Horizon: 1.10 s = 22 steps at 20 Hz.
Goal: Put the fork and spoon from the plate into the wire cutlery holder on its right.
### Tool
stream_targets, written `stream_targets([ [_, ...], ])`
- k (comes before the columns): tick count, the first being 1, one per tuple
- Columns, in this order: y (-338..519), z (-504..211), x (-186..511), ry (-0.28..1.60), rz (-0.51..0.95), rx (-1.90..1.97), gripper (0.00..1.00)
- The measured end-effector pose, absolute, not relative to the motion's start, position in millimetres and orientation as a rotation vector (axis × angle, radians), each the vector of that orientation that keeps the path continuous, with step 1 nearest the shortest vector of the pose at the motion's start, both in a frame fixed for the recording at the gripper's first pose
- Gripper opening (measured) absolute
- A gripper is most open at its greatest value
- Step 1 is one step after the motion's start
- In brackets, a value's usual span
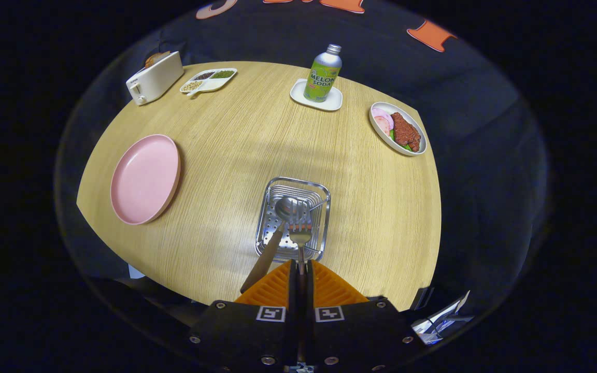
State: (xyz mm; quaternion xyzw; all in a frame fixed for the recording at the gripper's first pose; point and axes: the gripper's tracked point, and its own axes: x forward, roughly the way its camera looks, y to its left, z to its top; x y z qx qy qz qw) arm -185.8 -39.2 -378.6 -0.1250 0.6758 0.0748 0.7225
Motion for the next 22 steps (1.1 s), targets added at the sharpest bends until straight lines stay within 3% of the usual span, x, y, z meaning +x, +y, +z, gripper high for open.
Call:
stream_targets([
  [7, -34, -364, -143, 1.316, 0.13, -0.169, 0.1],
  [16, -4, -237, -29, 0.738, 0.081, -0.098, 0.13],
  [22, 27, -139, 10, 0.454, 0.105, -0.018, 0.36],
])
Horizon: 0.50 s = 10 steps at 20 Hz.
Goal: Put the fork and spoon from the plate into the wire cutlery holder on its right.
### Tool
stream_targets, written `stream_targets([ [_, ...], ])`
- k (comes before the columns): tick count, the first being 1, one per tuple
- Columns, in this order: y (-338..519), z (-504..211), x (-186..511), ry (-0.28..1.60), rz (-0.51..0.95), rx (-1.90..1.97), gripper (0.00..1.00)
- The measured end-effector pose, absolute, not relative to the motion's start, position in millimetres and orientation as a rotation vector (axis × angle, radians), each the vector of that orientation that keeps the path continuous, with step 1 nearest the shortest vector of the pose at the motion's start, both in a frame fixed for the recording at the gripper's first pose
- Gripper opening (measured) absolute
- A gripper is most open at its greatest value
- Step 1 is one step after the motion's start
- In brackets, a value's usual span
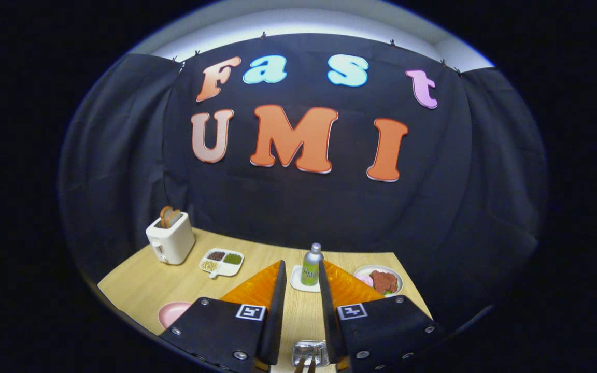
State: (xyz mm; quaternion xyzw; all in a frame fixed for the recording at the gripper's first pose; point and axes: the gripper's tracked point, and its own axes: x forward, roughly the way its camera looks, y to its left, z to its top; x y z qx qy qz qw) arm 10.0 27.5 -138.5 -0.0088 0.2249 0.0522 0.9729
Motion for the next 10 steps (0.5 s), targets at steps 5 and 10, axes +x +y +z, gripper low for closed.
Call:
stream_targets([
  [5, 48, -88, 21, 0.295, 0.136, 0.033, 0.61],
  [10, 59, -45, 21, 0.181, 0.151, 0.01, 0.77],
])
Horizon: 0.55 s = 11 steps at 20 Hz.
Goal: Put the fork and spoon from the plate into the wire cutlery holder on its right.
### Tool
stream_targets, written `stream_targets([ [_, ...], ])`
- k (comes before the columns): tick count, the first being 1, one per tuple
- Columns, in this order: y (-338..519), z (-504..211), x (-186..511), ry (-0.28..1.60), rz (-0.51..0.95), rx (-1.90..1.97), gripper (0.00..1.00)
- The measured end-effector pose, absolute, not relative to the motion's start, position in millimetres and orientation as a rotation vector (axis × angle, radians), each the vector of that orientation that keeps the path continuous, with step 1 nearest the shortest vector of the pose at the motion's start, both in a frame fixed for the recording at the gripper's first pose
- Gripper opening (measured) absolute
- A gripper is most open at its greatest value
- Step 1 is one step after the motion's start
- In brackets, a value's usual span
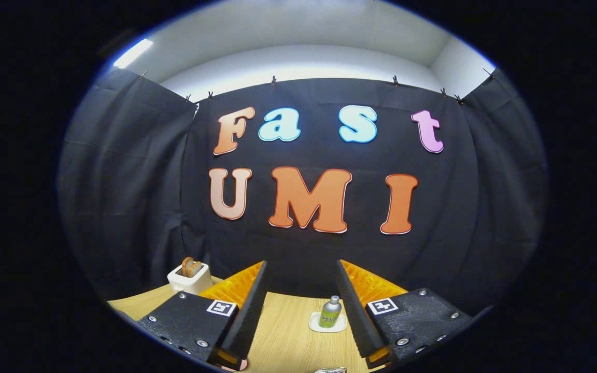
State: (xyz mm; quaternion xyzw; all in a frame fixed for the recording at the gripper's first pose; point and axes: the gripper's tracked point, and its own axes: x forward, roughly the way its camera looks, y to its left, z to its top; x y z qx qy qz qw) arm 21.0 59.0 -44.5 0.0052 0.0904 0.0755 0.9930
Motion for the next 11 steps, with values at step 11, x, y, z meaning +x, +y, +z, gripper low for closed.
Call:
stream_targets([
  [11, 64, -8, 14, 0.069, 0.136, -0.02, 0.97],
])
